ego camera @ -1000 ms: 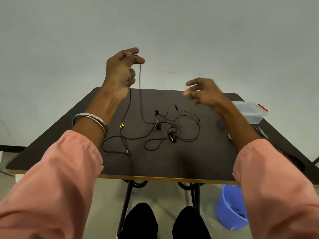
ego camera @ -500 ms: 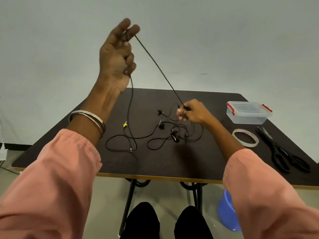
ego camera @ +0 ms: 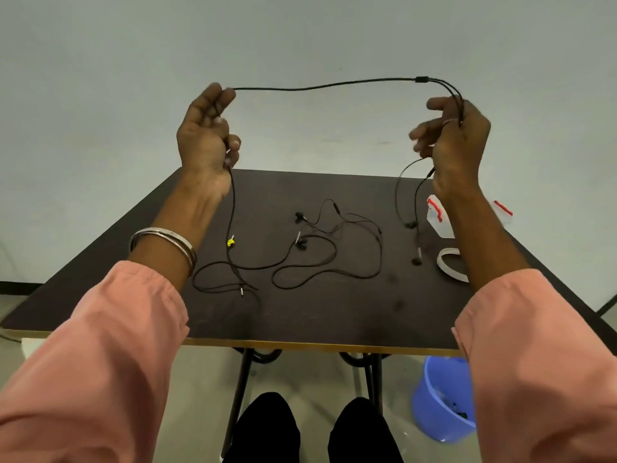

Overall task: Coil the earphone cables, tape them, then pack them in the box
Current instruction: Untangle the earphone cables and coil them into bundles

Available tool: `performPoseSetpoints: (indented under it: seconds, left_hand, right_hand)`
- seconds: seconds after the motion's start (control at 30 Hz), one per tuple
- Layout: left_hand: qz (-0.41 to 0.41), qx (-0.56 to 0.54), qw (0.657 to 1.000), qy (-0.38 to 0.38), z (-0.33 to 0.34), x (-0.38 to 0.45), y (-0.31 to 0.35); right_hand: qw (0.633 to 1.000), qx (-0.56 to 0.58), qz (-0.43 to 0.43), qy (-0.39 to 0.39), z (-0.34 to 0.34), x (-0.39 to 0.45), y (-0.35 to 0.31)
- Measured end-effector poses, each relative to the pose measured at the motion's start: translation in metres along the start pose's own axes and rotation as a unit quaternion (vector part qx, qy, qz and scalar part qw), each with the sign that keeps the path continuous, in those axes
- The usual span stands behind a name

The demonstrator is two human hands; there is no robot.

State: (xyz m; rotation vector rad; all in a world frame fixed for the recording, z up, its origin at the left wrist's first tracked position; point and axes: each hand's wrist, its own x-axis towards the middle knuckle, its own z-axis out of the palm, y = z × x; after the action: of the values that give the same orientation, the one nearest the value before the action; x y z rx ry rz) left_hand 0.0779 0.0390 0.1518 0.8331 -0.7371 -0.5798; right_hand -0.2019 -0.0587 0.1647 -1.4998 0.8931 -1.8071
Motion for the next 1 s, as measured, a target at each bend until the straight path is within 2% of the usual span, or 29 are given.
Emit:
performPoseSetpoints:
  seconds: [0.07,0.1,0.17,0.27,0.33,0.37,0.47,0.53,0.57,0.63,0.67,0.7,0.77,0.83,0.93,1.0]
  left_hand:
    - [-0.010,0.017,1.000,-0.003,0.002,-0.004,-0.004]
    - [-0.015,0.026,1.000,-0.005,0.004,-0.005,-0.005]
    - [-0.022,0.046,0.999,-0.015,0.007,-0.009,-0.007]
    - [-0.030,0.083,0.995,-0.036,0.011,-0.013,-0.009]
    - [-0.035,0.109,0.992,-0.051,0.013,-0.015,-0.010]
    - [-0.038,0.119,0.990,-0.061,0.015,-0.016,-0.011]
    - [-0.031,0.146,0.984,-0.093,0.020,-0.020,-0.012]
    - [-0.027,0.168,0.978,-0.119,0.024,-0.022,-0.012]
    - [-0.027,0.180,0.974,-0.134,0.026,-0.024,-0.012]
    - [-0.024,0.207,0.963,-0.172,0.030,-0.028,-0.012]
    - [-0.023,0.218,0.956,-0.194,0.032,-0.032,-0.012]
    - [-0.023,0.224,0.950,-0.217,0.035,-0.035,-0.012]
    - [-0.031,0.227,0.939,-0.258,0.039,-0.043,-0.011]
    - [-0.045,0.224,0.930,-0.289,0.042,-0.050,-0.011]
    - [-0.062,0.211,0.925,-0.310,0.043,-0.058,-0.012]
    - [-0.066,0.212,0.924,-0.310,0.040,-0.059,-0.013]
  right_hand:
    - [0.996,-0.092,-0.013,0.010,-0.003,-0.003,0.005]
    - [0.987,-0.161,-0.007,-0.009,-0.005,-0.004,0.009]
    - [0.948,-0.297,0.039,-0.108,-0.014,-0.008,0.020]
    - [0.853,-0.401,0.171,-0.286,-0.028,-0.019,0.027]
    - [0.805,-0.406,0.226,-0.369,-0.035,-0.027,0.028]
    - [0.796,-0.396,0.240,-0.390,-0.037,-0.030,0.028]
    - [0.822,-0.284,0.291,-0.398,-0.043,-0.032,0.029]
    - [0.814,-0.218,0.321,-0.432,-0.042,-0.034,0.023]
    - [0.792,-0.250,0.305,-0.466,-0.041,-0.034,0.019]
    - [0.722,-0.392,0.222,-0.526,-0.035,-0.034,0.010]
    - [0.712,-0.417,0.186,-0.533,-0.031,-0.036,0.008]
    - [0.732,-0.394,0.165,-0.531,-0.025,-0.040,0.006]
    - [0.803,-0.281,0.153,-0.502,-0.010,-0.050,0.003]
    - [0.852,-0.213,0.133,-0.460,0.007,-0.064,0.006]
    - [0.886,-0.184,0.076,-0.418,0.022,-0.079,0.012]
    - [0.896,-0.116,0.106,-0.415,0.022,-0.084,0.014]
